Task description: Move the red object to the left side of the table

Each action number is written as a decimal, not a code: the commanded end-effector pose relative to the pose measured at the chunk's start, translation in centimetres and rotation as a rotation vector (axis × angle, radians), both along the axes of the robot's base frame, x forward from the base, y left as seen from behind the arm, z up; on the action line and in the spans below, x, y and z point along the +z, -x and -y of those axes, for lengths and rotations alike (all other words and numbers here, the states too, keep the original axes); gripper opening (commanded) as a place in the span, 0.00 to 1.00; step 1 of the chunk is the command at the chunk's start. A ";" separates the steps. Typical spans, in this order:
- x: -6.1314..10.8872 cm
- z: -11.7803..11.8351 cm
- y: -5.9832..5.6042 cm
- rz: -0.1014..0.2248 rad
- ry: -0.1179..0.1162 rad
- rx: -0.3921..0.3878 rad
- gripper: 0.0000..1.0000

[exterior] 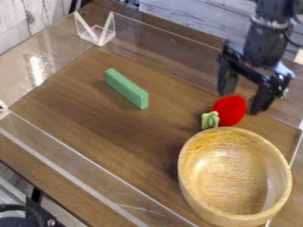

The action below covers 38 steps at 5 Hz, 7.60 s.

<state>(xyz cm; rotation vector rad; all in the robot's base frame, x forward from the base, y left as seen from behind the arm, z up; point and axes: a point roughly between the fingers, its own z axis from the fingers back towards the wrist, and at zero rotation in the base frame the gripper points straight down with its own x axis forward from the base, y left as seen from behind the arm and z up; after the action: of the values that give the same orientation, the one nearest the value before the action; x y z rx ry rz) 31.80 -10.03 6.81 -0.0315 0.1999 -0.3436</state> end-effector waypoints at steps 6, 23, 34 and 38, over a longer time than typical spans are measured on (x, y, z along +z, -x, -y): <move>-2.5 -3.7 -4.9 0.025 -0.048 0.031 1.00; 6.8 -8.6 -1.2 0.193 -0.058 0.399 0.00; 6.8 -6.4 -0.2 0.271 -0.021 0.425 0.00; 6.1 -19.3 3.3 0.252 -0.054 0.609 0.00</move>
<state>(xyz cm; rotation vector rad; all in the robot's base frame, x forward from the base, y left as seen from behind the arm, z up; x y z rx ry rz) 27.96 8.90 11.54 -0.0080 -0.0046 0.2762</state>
